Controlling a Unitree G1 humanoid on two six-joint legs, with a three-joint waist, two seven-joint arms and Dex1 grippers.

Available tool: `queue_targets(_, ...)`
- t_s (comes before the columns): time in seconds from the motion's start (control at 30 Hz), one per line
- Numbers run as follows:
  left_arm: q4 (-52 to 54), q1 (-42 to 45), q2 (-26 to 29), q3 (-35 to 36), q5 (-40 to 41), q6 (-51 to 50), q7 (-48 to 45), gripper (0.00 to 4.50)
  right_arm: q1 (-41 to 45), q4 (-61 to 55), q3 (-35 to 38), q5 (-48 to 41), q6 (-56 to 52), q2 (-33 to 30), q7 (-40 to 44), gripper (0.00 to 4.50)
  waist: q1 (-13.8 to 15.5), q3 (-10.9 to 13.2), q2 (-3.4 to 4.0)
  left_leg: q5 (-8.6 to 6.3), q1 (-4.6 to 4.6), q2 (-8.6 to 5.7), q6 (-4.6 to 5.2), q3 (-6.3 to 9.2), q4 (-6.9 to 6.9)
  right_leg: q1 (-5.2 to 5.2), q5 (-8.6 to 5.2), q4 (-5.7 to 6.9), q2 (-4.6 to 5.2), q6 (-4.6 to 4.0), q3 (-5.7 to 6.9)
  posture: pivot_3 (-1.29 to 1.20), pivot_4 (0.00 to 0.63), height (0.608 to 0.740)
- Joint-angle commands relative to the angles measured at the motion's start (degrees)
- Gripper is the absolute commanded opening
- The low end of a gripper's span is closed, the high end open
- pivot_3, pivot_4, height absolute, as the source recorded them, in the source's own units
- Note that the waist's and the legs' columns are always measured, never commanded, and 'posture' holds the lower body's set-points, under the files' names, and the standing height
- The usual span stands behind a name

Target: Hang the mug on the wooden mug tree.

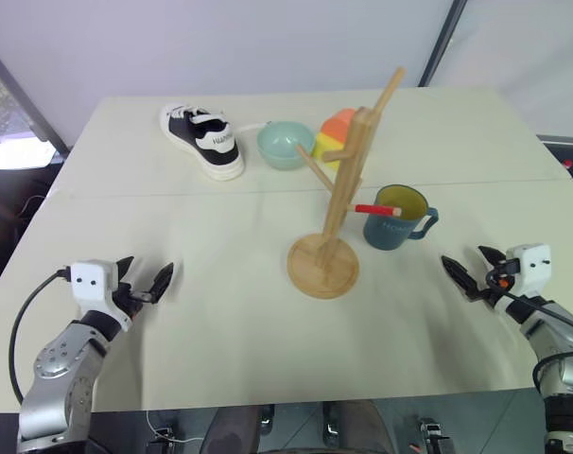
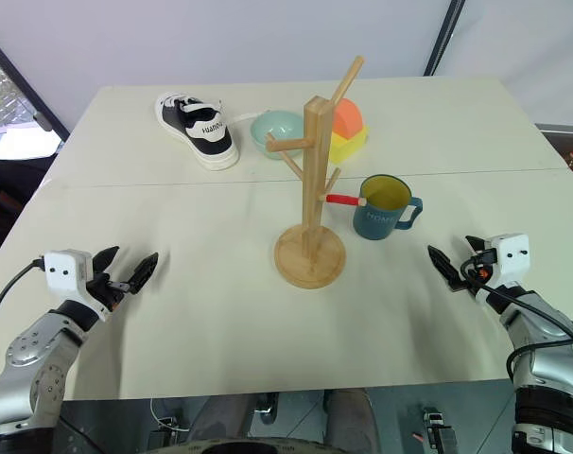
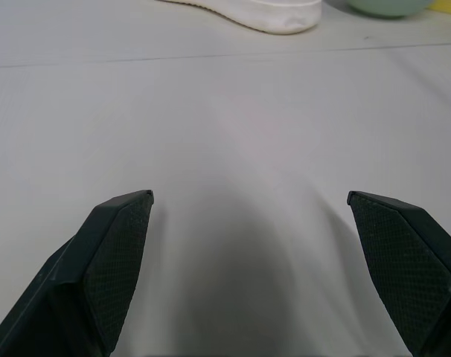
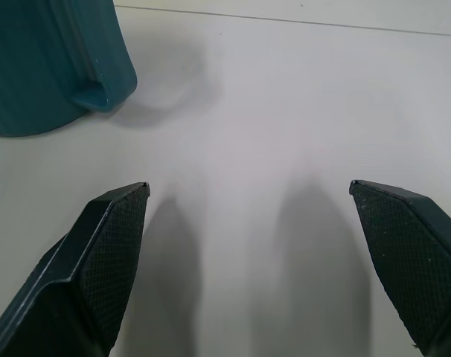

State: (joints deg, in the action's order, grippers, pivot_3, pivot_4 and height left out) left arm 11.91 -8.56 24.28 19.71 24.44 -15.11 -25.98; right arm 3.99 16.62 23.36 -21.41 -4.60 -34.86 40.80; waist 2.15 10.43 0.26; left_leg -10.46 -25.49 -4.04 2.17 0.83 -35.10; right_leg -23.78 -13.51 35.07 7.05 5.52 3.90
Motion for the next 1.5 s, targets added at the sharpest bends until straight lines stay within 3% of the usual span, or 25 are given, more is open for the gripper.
queue_targets(0.03,1.4,0.7,0.8,0.0,-0.5,0.2,-0.1,4.50,0.8,-0.4,0.7,-0.1,1.5,-0.7,0.0,4.48,0.0,0.0,0.00,0.00,0.00,0.00,0.00,0.00,0.00,0.00,0.00,0.00,0.00,0.00,0.00,0.00,0.150,0.736)
queue_targets(0.3,2.4,1.8,1.3,-1.5,0.3,-1.3,-2.1,4.50,0.3,-0.9,1.1,-0.1,1.6,-0.5,-0.4,4.48,0.0,0.0,0.00,0.00,0.01,0.00,0.00,-0.05,0.00,-0.01,0.02,0.00,0.00,-0.01,0.00,0.00,0.150,0.736)
queue_targets(0.5,11.0,2.0,3.8,-6.3,4.6,-1.8,-11.3,4.50,-0.7,-4.3,0.7,-0.2,1.4,0.0,-1.2,4.48,0.0,0.0,0.00,0.00,-0.01,0.00,0.00,-0.07,-0.01,0.01,0.02,0.00,0.03,-0.02,-0.01,0.00,0.150,0.736)
queue_targets(0.73,21.7,3.9,9.1,-18.6,6.1,-6.6,-19.9,4.50,-4.1,-14.4,-2.0,0.2,1.0,2.0,-2.3,4.48,0.0,0.0,0.04,0.00,0.02,0.01,0.02,-0.18,0.07,-0.11,0.01,0.05,0.01,-0.04,-0.12,0.00,0.150,0.736)
queue_targets(0.9,23.8,7.0,10.3,-22.8,5.5,-7.7,-21.6,4.50,-3.2,-17.2,-3.3,0.5,0.6,4.8,-5.7,4.48,0.0,0.0,0.05,-0.01,0.03,0.01,0.02,-0.20,0.04,-0.10,0.01,0.06,-0.01,-0.03,-0.18,0.00,0.150,0.736)
queue_targets(1.5,25.5,11.1,10.8,-26.7,4.5,-7.6,-22.8,4.50,4.8,-6.0,-5.2,2.9,4.9,7.6,-8.6,4.48,0.0,0.0,0.04,0.01,0.12,0.01,0.04,-0.25,-0.09,0.00,0.05,0.09,-0.12,-0.06,-0.20,0.00,0.150,0.736)
